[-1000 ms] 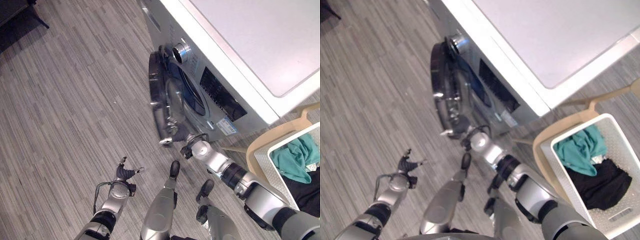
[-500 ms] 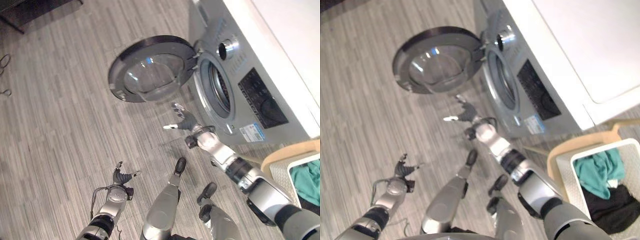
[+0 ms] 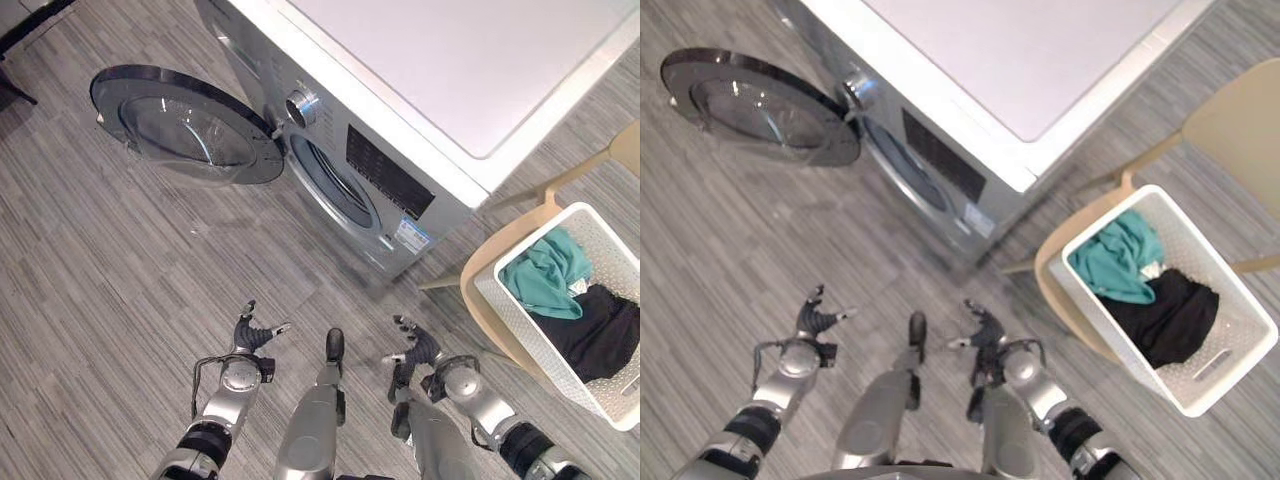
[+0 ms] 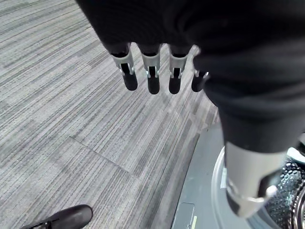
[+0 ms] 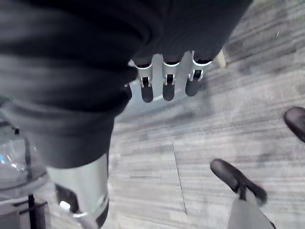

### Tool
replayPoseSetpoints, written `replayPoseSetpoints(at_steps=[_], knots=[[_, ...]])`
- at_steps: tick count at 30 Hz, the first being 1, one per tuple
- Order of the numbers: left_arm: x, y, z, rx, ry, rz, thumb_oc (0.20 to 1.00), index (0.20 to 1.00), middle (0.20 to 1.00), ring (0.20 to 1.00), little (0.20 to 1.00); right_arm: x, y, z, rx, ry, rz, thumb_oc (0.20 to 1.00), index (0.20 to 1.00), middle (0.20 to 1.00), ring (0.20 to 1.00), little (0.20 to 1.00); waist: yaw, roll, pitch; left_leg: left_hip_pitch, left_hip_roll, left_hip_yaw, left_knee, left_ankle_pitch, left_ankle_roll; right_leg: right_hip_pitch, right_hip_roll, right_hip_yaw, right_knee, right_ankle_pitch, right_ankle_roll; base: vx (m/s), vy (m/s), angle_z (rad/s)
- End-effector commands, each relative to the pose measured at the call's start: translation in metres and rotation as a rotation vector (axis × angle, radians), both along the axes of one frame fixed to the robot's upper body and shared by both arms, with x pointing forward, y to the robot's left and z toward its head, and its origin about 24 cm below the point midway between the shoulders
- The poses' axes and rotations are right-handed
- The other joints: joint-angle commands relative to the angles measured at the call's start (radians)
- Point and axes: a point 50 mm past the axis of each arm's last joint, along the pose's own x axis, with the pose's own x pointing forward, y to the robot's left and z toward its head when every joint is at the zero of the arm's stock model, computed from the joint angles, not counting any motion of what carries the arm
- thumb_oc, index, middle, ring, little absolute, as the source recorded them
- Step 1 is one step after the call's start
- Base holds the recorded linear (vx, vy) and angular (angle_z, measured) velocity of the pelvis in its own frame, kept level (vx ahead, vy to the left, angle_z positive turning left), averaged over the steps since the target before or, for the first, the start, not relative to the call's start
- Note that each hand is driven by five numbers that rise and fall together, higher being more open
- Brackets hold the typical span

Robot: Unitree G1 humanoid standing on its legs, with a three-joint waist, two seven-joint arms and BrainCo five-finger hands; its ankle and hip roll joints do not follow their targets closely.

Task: Grab the laundry basket,head to the washer,open it,put in the laundry and shut it.

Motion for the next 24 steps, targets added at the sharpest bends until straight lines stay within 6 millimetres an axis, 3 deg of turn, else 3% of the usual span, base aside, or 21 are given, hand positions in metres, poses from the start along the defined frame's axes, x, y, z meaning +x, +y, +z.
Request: replayPoseSetpoints(at_steps=[1,6,8,11,12,16,17,21,24], knots=[[-0.001,0.010,0.005,0.054,-0.031,0.010,1.000,1.000,1.000,1.000,1.000,0.009,0.009,0.026,0.049,-0.142,0.023,1.000,1.000,1.000,1.000,1.000,-0.005,-0.022,-0.036,-0.009,-0.037,0.051,-0.012,-0.041,0.009,0.006,-0.076,-0.004,0.013,0.004,0.059,-0.02,0.052,-0.13],[0.007,0.022,0.016,0.103,-0.065,0.033,1.000,1.000,1.000,1.000,1.000,0.008,-0.006,0.025,0.070,-0.144,-0.062,1.000,1.000,1.000,1.000,1.000,-0.032,-0.049,-0.030,-0.016,-0.027,0.075,-0.015,-0.040,0.010,-0.010,-0.068,0.018,-0.005,0.024,0.068,-0.02,0.033,-0.25],[0.022,0.048,0.040,0.205,-0.127,0.087,1.000,1.000,1.000,1.000,1.000,0.003,-0.027,0.021,0.062,-0.141,-0.162,1.000,1.000,1.000,1.000,1.000,-0.054,-0.088,-0.026,-0.031,-0.018,0.083,-0.014,-0.041,0.009,-0.020,-0.063,0.026,-0.027,0.041,0.076,0.02,0.056,-0.33],[0.035,0.083,0.068,0.297,-0.178,0.176,1.000,1.000,1.000,1.000,1.000,-0.005,-0.043,0.014,0.071,-0.118,-0.249,1.000,1.000,1.000,1.000,1.000,-0.076,-0.115,-0.029,-0.048,-0.014,0.085,-0.018,-0.041,0.008,-0.030,-0.063,0.027,-0.035,0.052,0.085,0.06,0.063,-0.18],[0.042,0.104,0.089,0.363,-0.204,0.219,1.000,1.000,1.000,1.000,1.000,-0.007,-0.048,0.013,0.076,-0.116,-0.267,1.000,1.000,1.000,1.000,1.000,-0.090,-0.123,-0.029,-0.043,-0.016,0.079,-0.024,-0.064,0.000,-0.027,-0.064,0.035,-0.031,0.037,0.096,0.11,0.091,-0.05],[0.048,0.124,0.112,0.439,-0.225,0.255,1.000,1.000,1.000,1.000,1.000,-0.008,-0.052,0.016,0.084,-0.127,-0.275,1.000,1.000,1.000,1.000,1.000,-0.103,-0.131,-0.024,-0.049,-0.015,0.083,-0.023,-0.065,0.000,-0.032,-0.065,0.037,-0.028,0.040,0.099,0.04,0.051,0.01],[0.052,0.137,0.130,0.474,-0.249,0.289,1.000,1.000,1.000,1.000,1.000,-0.008,-0.054,0.018,0.089,-0.138,-0.272,1.000,1.000,1.000,1.000,1.000,-0.111,-0.138,-0.018,-0.057,-0.016,0.085,-0.014,-0.069,0.001,-0.035,-0.067,0.040,-0.024,0.044,0.102,0.03,0.076,-0.01],[0.052,0.168,0.162,0.526,-0.271,0.397,1.000,1.000,1.000,1.000,1.000,-0.007,-0.050,0.019,0.117,-0.142,-0.262,1.000,1.000,1.000,1.000,1.000,-0.123,-0.155,-0.001,-0.073,-0.012,0.097,0.016,-0.084,0.002,-0.043,-0.072,0.045,-0.013,0.055,0.111,0.05,0.091,0.07],[0.052,0.173,0.168,0.531,-0.279,0.416,1.000,1.000,1.000,1.000,1.000,-0.005,-0.049,0.021,0.122,-0.146,-0.256,1.000,1.000,1.000,1.000,1.000,-0.123,-0.158,0.003,-0.079,-0.012,0.098,0.024,-0.087,0.002,-0.046,-0.073,0.048,-0.012,0.058,0.113,0.02,0.029,-0.01]])
